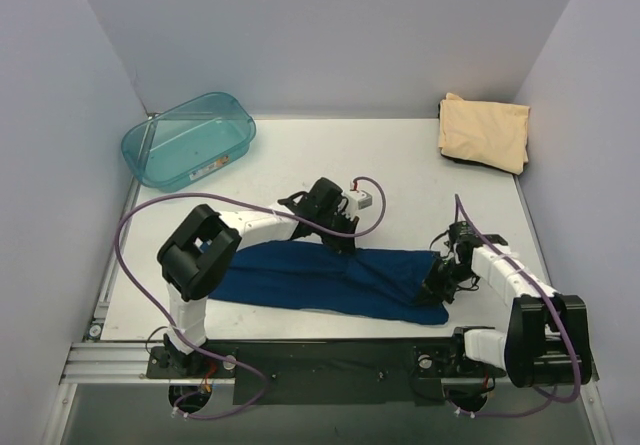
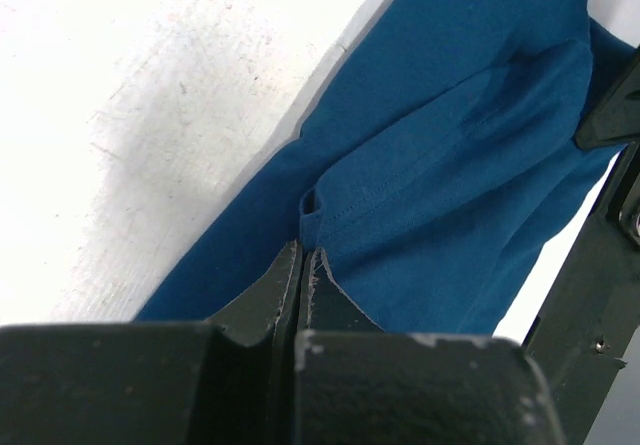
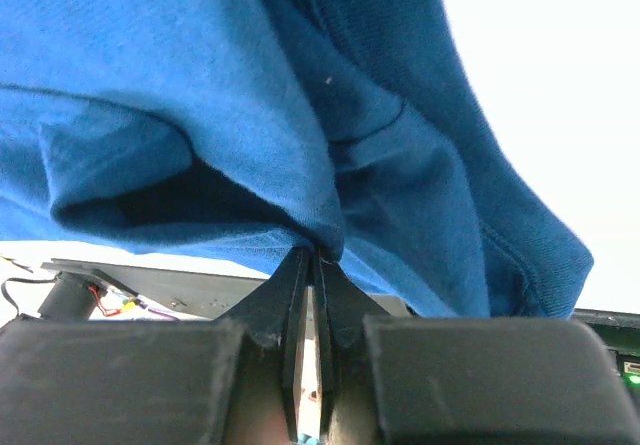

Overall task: Fold and stack the t-shirts
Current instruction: Fold the other side of the tshirt into a rectangle

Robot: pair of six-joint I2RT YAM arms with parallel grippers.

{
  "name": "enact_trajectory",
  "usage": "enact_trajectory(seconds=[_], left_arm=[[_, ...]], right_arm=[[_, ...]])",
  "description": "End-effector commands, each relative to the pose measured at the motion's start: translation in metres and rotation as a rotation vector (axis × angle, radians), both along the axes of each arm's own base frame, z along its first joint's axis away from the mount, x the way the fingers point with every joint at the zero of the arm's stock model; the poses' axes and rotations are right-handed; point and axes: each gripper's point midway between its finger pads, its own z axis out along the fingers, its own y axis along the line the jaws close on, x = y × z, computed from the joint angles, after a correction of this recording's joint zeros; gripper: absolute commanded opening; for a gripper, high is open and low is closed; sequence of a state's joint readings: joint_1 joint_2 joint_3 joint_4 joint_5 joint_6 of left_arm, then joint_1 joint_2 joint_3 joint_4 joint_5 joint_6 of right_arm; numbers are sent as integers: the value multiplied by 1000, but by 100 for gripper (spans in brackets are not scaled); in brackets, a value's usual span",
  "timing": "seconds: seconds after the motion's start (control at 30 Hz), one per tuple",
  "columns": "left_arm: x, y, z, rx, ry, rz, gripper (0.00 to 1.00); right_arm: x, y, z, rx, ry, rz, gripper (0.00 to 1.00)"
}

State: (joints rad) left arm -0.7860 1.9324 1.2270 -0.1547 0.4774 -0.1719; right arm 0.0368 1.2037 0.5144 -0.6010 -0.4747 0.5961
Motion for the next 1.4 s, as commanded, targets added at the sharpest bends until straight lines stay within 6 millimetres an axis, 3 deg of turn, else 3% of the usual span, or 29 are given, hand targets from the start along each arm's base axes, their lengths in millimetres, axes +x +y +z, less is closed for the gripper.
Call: enact_trajectory(seconds=[0.0,0.03,0.07,0.2,0.3,0.4,0.47,0.6,0.77,0.83,0.87,0.93,1.2,1.37], left_arm=[[4,-9,-7,11,-56,-13,0],[6,-10,-5,15,-58,-14,0],[7,-10,-6,19,-65,-25,0],[1,-17,7,-22,-58,-71,0],[-5,-16,6,-29,-43,-85,0],[-5,-16,7,-34,-45,-81,0],[-4,-18,9,-37,-48,-82,0],[-4,-17,11,-36,-52,-81,0],[-4,-15,11,-35,-55,-81,0],[-5,-15,11,-35,-55,-85,0],[-5,-15,11,-36,-54,-84,0],[-4,-15,12,-36,-54,-80,0],[11,-4,18,-34,-69,-5,0],[8,-7,19,-54,-73,-13,0]], right_arm=[[-11,-10,-9,-47,79,-33,1],[-7,-10,-7,-48,68,-35,4],[-5,-11,-5,-53,64,-44,14],[18,-16,21,-86,-55,-36,35],[46,-22,56,-134,-229,-6,41],[65,-23,75,-147,-331,16,46],[77,-20,76,-132,-348,14,45],[79,-10,49,-107,-224,46,42],[85,7,31,-79,-193,101,39],[90,6,24,-88,-195,103,32],[90,6,19,-86,-195,120,16],[92,1,15,-114,-209,127,0],[101,-25,25,-185,-365,33,0],[112,-20,26,-126,-487,-16,0]])
